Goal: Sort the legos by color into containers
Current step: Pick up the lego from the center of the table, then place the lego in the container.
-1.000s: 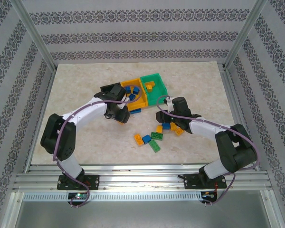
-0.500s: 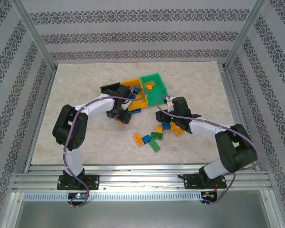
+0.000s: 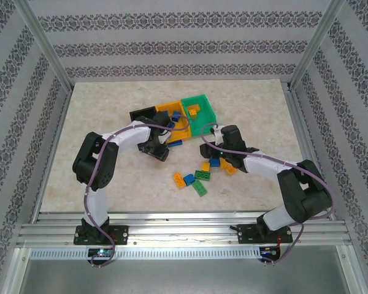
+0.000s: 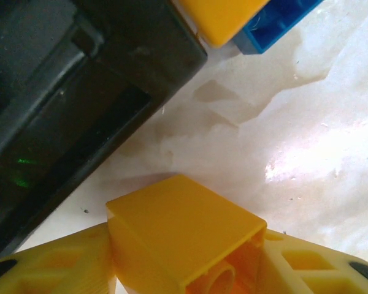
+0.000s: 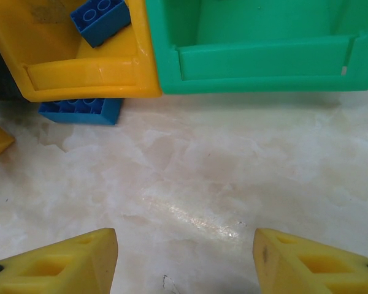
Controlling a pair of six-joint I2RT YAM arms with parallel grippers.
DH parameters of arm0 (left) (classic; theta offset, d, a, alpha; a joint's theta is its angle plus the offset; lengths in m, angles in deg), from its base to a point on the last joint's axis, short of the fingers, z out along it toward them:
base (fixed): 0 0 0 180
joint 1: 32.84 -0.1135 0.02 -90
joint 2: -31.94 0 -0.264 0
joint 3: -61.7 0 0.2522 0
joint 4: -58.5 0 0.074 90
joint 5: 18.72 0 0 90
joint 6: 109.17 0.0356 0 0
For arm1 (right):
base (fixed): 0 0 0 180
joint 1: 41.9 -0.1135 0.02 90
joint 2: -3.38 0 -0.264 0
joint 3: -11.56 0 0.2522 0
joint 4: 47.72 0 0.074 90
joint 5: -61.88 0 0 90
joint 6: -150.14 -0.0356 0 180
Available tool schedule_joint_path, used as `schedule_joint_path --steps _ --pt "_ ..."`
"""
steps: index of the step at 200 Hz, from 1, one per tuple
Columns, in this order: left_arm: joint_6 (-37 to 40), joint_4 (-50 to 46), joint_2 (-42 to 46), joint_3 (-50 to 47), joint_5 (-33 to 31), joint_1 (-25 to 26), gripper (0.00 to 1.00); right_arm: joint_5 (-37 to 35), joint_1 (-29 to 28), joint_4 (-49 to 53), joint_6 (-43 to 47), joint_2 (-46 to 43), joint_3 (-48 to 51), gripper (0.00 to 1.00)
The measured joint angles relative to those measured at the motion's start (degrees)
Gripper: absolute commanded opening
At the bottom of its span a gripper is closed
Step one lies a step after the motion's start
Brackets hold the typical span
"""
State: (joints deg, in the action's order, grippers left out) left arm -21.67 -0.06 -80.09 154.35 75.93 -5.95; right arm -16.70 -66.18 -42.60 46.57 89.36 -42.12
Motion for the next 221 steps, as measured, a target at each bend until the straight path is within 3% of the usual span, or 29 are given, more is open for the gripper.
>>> schedule_joint_path --steps 15,105,166,221 --pt "0.2 0.0 0.0 0.0 0.37 0.0 0.44 0.0 0.0 0.0 0.0 0.02 0.0 0.6" --pt "0.42 0.24 0.68 -0.02 3.13 0.0 0.43 0.0 -0.37 -0.02 0.0 0.07 0.0 0.6" --pt "-5.29 6.99 10.25 0.07 7.93 0.02 0.43 -0.04 0.7 -1.27 -0.63 -0.13 0.33 0.6" --pt "-10.71 11.23 2.21 17.7 11.98 1.07 0.43 0.0 6.56 -2.47 -4.13 -2.27 3.58 0.6"
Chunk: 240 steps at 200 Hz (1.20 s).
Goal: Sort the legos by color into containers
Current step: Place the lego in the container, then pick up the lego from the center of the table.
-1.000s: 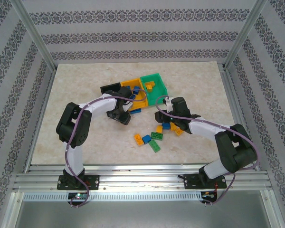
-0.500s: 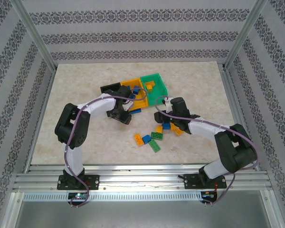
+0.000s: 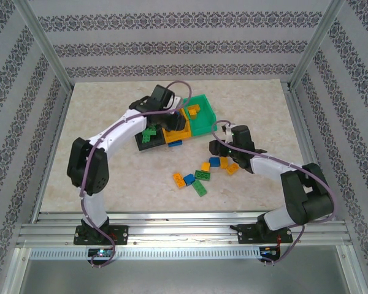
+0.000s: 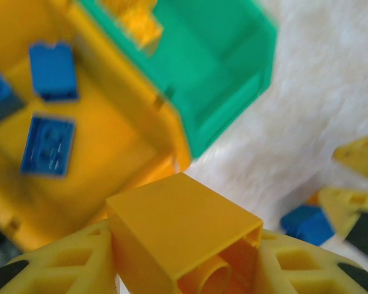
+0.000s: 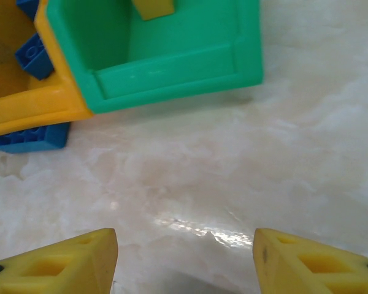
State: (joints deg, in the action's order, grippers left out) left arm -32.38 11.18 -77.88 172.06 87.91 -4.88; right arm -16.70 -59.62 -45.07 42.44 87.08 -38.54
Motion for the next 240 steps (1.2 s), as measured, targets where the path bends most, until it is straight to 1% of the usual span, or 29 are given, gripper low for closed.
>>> schedule_joint_path --steps 35,61,71,84,93,105,114,127,151,167,181,209,240 --pt "-0.52 -1.16 -9.94 14.69 1.03 1.25 0.43 0.02 0.26 -0.94 -1.09 -2.36 1.42 0.6" --pt "0.11 -6.32 -19.21 28.76 1.09 1.33 0.45 0.04 0.26 -1.75 -1.68 -3.21 1.55 0.6" --pt "0.7 -9.49 -23.78 36.48 0.92 1.33 0.45 0.04 0.26 -1.99 -1.75 -3.21 1.6 0.6" --pt "1.36 -13.11 -29.22 45.81 0.72 1.33 0.51 0.07 0.28 -2.03 -1.9 -3.21 1.64 0.6" --pt "1.75 -15.06 -32.41 51.1 0.7 1.33 0.59 0.07 0.28 -2.05 -1.95 -3.21 1.64 0.6" --pt "2.23 -17.16 -34.84 54.93 0.5 1.33 0.66 0.13 0.35 -2.08 -1.95 -3.21 1.64 0.6" --pt "2.45 -18.45 -35.28 55.47 0.37 1.33 0.67 0.22 0.35 -2.1 -1.95 -3.21 1.64 0.6" --pt "2.49 -20.5 -35.28 55.47 0.28 1.33 0.67 0.24 0.35 -2.1 -1.95 -3.21 1.66 0.6" --pt "2.69 -21.57 -34.8 54.49 0.24 1.36 0.68 0.24 0.35 -2.38 -1.95 -3.21 1.9 0.6" --pt "2.93 -21.94 -33.14 51.32 -0.04 1.44 0.67 0.24 0.35 -2.4 -1.95 -3.21 2.03 0.6" --pt "3.45 -22.16 -30.29 46.62 -0.59 1.73 0.67 0.24 0.35 -2.47 -1.95 -3.21 2.03 0.6" --pt "4.26 -19.69 -19.43 29.18 -2.23 3.37 0.66 0.26 0.37 -2.47 -1.97 -3.21 2.03 0.6" --pt "3.96 -11.17 -3.91 4.68 -4.02 5.18 0.64 0.68 0.37 -2.47 -2.1 -3.19 2.03 0.6"
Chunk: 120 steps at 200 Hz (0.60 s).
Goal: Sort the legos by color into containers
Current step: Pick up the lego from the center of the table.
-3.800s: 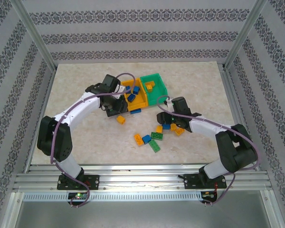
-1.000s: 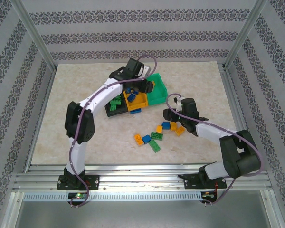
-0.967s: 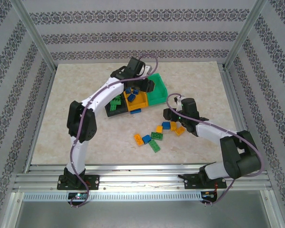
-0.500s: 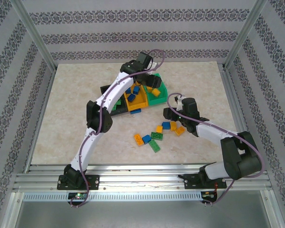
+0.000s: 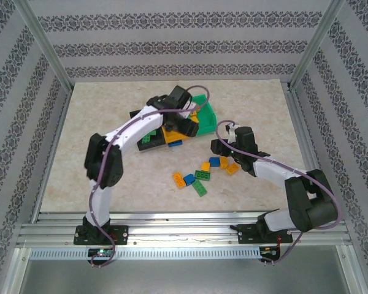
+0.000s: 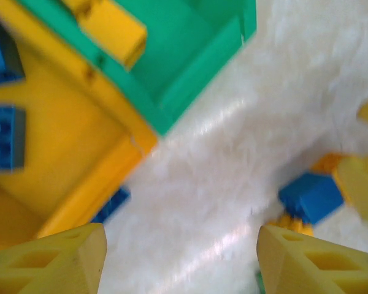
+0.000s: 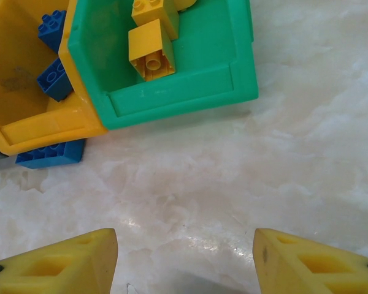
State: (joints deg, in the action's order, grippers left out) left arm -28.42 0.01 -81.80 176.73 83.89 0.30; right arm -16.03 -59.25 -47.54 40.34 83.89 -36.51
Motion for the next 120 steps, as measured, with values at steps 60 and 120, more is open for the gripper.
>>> schedule_joint_path --steps 60,120 --pt "-6.16 13.55 13.81 -27.82 -0.63 0.24 0.62 3.08 -0.02 0.57 -0.11 3.91 -0.98 0.6" --pt "-9.94 19.26 14.53 -36.24 -0.66 0.98 0.62 6.27 -0.07 7.28 -0.13 5.6 -5.07 0.59"
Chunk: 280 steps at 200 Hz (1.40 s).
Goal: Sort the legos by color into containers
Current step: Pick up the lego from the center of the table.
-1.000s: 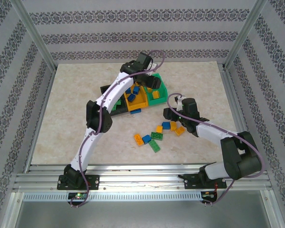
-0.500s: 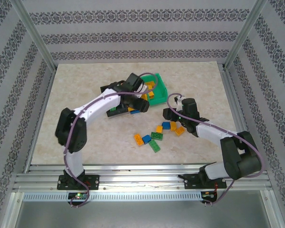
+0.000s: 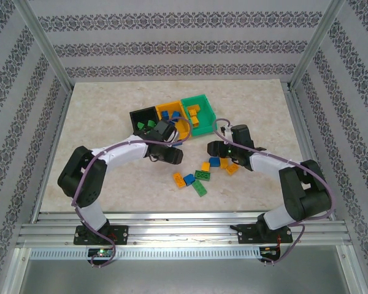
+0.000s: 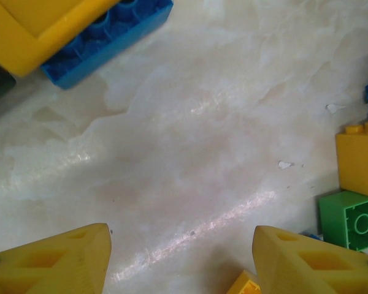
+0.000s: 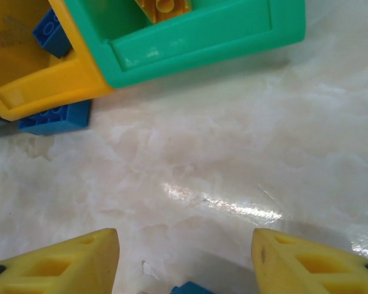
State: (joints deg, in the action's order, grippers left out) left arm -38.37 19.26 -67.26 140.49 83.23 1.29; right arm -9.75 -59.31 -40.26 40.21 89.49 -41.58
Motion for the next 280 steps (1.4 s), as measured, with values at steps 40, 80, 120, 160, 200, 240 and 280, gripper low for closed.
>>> schedule_joint_path --steps 40,80,120,160,200,240,280 --pt "-1.11 2.56 3.32 -3.8 -0.07 0.0 0.63 2.56 -0.37 5.2 0.63 -0.35 -0.94 0.6" --pt "-1.25 4.7 3.45 -4.07 0.02 0.0 0.63 1.55 -0.37 9.86 1.86 -2.38 0.52 0.6" --pt "-1.2 5.75 3.23 -4.07 0.0 0.0 0.63 -0.57 -0.35 15.69 0.92 -9.25 4.15 0.6" --pt "-0.35 6.23 3.23 -4.07 -0.66 0.0 0.64 -4.13 -0.35 21.53 -0.37 -14.84 4.28 0.61" --pt "0.94 5.81 4.2 -4.07 -1.92 -0.04 0.65 -8.96 -0.37 28.83 -2.19 -17.73 3.43 0.57" --pt "2.4 0.85 8.07 -3.45 -1.42 -0.85 0.65 -10.99 -2.75 32.46 -4.26 -17.73 3.21 0.54" --pt "4.61 -6.49 11.56 -1.36 -1.27 -3.15 0.66 -12.22 -5.44 32.59 -5.53 -12.63 1.4 0.54"
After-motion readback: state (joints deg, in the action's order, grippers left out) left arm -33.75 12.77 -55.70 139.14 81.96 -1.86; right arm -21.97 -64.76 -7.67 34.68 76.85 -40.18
